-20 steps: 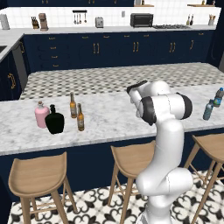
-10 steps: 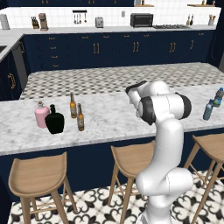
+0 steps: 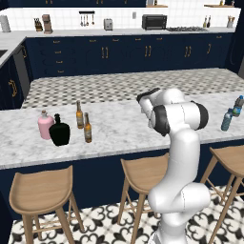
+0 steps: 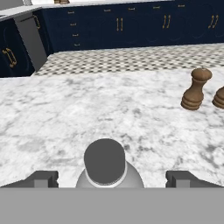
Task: Move the plastic bottles in the middle to the plastics group, and the glass bottles in the middle to the glass group.
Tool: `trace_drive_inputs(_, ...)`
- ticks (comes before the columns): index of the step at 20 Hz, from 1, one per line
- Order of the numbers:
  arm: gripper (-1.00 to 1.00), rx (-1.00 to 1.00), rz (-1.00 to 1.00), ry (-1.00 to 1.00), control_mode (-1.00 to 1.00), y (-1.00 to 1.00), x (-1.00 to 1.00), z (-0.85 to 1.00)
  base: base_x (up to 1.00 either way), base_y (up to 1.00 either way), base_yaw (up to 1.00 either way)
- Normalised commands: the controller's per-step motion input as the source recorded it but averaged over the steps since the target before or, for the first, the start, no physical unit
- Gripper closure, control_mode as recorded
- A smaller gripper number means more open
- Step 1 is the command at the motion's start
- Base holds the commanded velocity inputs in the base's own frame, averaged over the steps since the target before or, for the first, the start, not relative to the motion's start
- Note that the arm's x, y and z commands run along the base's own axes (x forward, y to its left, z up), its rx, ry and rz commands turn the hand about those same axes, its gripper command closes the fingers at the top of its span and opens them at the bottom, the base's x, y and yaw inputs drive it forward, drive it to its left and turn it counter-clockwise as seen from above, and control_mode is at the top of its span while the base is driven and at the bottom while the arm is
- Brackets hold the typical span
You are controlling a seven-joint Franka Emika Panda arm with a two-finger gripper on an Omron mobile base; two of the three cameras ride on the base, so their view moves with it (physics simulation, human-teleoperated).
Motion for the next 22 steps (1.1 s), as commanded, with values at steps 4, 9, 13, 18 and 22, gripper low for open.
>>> trace_drive_inputs(4,1.00,0.00,0.00,0.00,-1.00,0.00,0.00,0.00,0.00,0.00,0.00)
trace_drive_inputs(9,1.00,0.00,0.00,0.00,-1.00,0.00,0.00,0.00,0.00,0.00,0.00)
trace_drive_inputs(13,1.00,0.00,0.00,0.00,-1.00,-0.01,-0.06,0.03,0.00,0.00,0.00)
trace_drive_inputs(18,1.00,0.00,-0.07,0.00,-1.00,-0.24,-0.13,0.52,0.00,0.00,0.00)
trace_drive_inputs(22,1.00,0.00,-0.11,0.01,-1.00,-0.58,-0.27,0.44,0.00,0.00,0.00)
